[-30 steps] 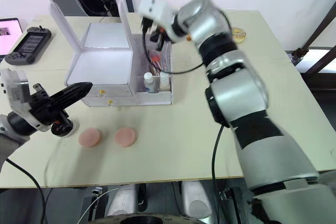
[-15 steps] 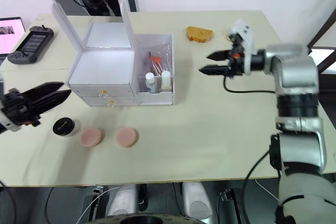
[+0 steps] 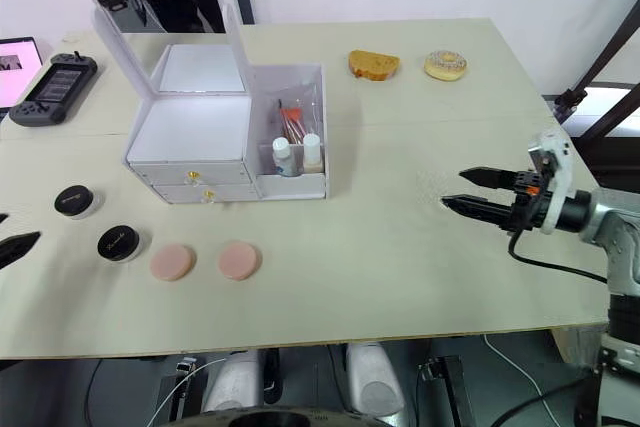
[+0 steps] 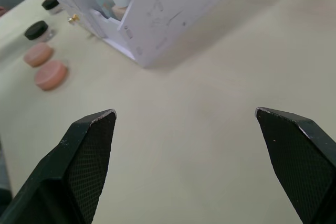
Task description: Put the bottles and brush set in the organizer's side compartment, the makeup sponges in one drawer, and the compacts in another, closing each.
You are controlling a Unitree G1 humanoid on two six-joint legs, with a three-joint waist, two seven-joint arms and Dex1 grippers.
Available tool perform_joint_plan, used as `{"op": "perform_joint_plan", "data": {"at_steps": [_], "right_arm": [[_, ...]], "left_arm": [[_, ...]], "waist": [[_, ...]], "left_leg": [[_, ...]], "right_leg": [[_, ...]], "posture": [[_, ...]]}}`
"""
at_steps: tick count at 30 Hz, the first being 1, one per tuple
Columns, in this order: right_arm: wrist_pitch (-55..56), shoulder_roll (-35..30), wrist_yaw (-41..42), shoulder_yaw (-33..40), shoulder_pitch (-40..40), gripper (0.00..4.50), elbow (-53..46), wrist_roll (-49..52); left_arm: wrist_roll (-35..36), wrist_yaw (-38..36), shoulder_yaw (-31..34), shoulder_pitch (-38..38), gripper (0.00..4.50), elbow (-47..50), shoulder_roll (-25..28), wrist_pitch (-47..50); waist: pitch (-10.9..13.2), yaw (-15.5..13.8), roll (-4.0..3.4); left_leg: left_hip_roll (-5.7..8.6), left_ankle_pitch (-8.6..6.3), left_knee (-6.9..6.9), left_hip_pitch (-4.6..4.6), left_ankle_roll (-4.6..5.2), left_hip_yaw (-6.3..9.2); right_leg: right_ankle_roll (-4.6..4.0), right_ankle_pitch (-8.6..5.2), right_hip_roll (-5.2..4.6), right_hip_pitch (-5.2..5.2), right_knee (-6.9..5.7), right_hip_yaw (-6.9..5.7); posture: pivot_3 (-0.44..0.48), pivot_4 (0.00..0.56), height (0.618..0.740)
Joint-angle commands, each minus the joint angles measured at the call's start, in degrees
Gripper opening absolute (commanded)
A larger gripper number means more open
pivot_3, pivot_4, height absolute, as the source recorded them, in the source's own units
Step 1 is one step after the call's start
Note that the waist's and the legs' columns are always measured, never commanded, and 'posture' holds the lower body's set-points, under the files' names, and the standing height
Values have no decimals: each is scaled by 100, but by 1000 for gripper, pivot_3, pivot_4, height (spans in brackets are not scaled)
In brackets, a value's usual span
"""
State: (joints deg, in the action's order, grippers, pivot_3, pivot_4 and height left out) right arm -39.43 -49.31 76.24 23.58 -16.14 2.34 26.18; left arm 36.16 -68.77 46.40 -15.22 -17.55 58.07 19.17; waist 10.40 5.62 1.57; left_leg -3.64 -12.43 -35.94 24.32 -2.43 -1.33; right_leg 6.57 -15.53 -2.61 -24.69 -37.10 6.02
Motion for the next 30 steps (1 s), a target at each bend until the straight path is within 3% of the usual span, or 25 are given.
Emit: {"op": "perform_joint_plan", "data": {"at_steps": [1,8,15,19,23,30], "right_arm": [[643,-160,-50,122,24,4500,238,1],[911,-309,-122,-56,70,4500,565,52],[-33,-249,-336,-387,-374,4500,68,630],[-388,-179,-416,-652,-672,4500,-567,1002],[14,27,-556,-996,-826,4500,-1494,1034],[-92,137,-511,-1649,-1521,4500,-2065,1301]], "left_arm": [[-258,-203,210,134,4461,-697,231,-498],[-497,-394,120,322,4461,-1344,382,-911],[-324,-339,209,209,4461,-698,180,-599],[-46,-272,419,-274,4461,279,-149,-79],[328,233,764,-868,4461,1840,-808,439],[1438,1986,678,-1223,4461,4708,-2046,1361]], "waist": [[0,-5,0],[0,-12,0],[0,1,0],[0,8,-2],[-1,-13,3],[-3,-129,15]], "left_leg": [[0,0,-1,0,0,0],[0,-1,3,2,-1,-3],[-1,0,2,2,-1,-3],[-5,0,6,1,-1,-4],[-6,-1,6,5,-1,-4],[-5,-1,-17,4,-1,-1]], "right_leg": [[-1,1,0,0,0,0],[-2,1,-5,-1,3,0],[-1,2,-5,-1,-1,1],[-1,2,-1,-2,-2,1],[1,1,-2,-2,2,1],[1,2,-3,9,-1,0]], "posture": [[0,150,740],[0,150,740],[0,150,740],[0,150,740],[0,150,740],[0,150,740]]}}
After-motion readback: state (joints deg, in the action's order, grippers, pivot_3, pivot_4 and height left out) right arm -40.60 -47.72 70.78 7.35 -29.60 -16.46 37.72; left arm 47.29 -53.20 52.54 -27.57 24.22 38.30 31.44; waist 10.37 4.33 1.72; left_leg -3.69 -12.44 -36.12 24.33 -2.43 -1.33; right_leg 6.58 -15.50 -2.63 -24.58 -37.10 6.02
